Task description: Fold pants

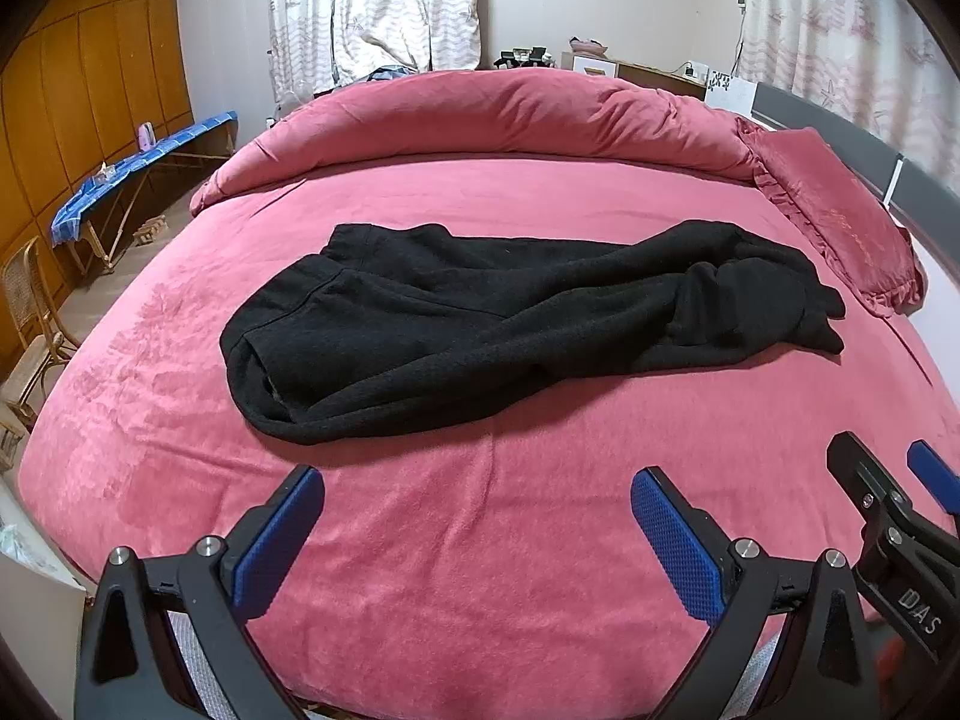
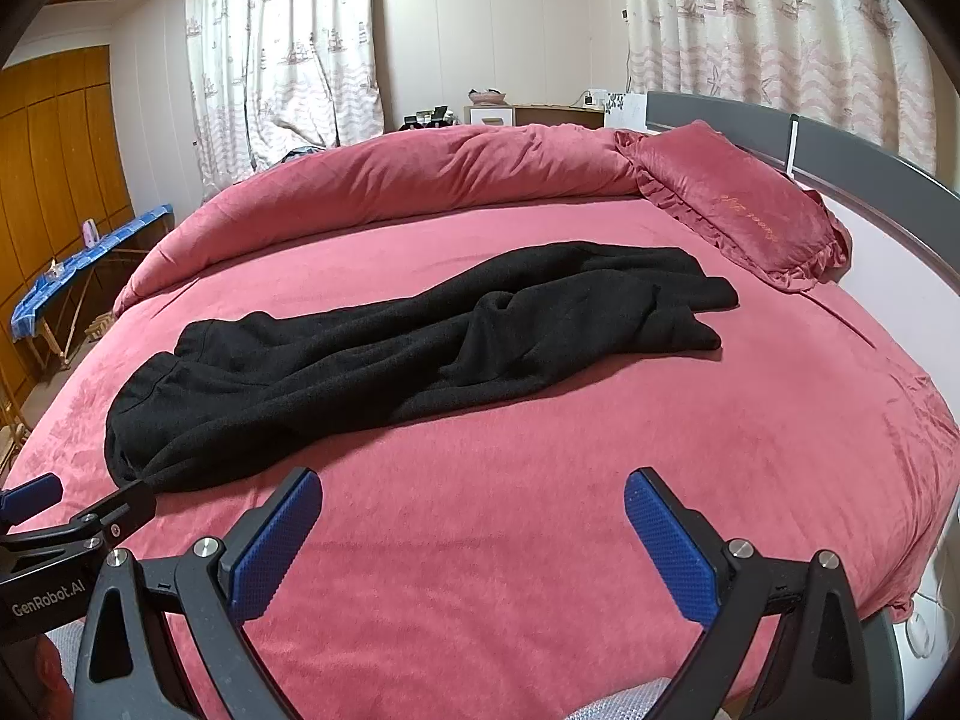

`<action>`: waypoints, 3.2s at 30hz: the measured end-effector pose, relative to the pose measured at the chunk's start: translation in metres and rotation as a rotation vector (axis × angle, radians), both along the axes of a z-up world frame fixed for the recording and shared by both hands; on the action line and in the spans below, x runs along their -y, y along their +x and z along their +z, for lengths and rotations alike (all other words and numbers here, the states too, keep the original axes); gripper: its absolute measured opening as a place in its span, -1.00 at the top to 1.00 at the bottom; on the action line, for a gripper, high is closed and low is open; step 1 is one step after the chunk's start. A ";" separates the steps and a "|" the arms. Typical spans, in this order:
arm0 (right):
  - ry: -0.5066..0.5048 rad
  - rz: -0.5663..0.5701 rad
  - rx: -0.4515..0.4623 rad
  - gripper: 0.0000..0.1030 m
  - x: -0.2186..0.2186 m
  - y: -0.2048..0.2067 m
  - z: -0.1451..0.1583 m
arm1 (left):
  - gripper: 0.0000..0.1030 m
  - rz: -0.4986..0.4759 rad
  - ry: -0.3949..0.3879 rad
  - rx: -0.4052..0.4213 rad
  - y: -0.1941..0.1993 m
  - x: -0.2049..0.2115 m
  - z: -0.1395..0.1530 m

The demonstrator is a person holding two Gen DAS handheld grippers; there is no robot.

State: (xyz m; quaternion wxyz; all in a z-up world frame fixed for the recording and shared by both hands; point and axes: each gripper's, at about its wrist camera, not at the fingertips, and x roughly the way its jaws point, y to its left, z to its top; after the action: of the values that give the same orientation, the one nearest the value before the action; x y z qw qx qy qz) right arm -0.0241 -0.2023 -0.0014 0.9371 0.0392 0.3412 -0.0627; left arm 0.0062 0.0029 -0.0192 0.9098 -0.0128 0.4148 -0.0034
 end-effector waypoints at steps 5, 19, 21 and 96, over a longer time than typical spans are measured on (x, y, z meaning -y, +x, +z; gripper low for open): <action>-0.001 0.002 -0.003 -0.99 0.000 0.001 -0.001 | -0.99 -0.003 -0.003 -0.007 0.001 0.000 -0.002; -0.006 0.001 -0.017 -0.99 0.000 0.002 -0.008 | -1.00 -0.031 -0.067 -0.082 0.010 -0.001 -0.020; -0.003 0.001 -0.018 -0.99 -0.001 0.002 -0.008 | -0.99 -0.034 -0.053 -0.068 0.009 0.001 -0.019; 0.659 -0.435 -0.086 0.99 0.308 0.095 -0.108 | 0.62 0.363 -0.570 -0.049 0.147 -0.230 -0.137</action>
State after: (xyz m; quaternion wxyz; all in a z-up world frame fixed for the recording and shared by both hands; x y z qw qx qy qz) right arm 0.0705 -0.5106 -0.1097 0.8240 0.4066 0.3657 -0.1485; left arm 0.1534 0.2332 -0.1563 0.8451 -0.3404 0.4099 0.0432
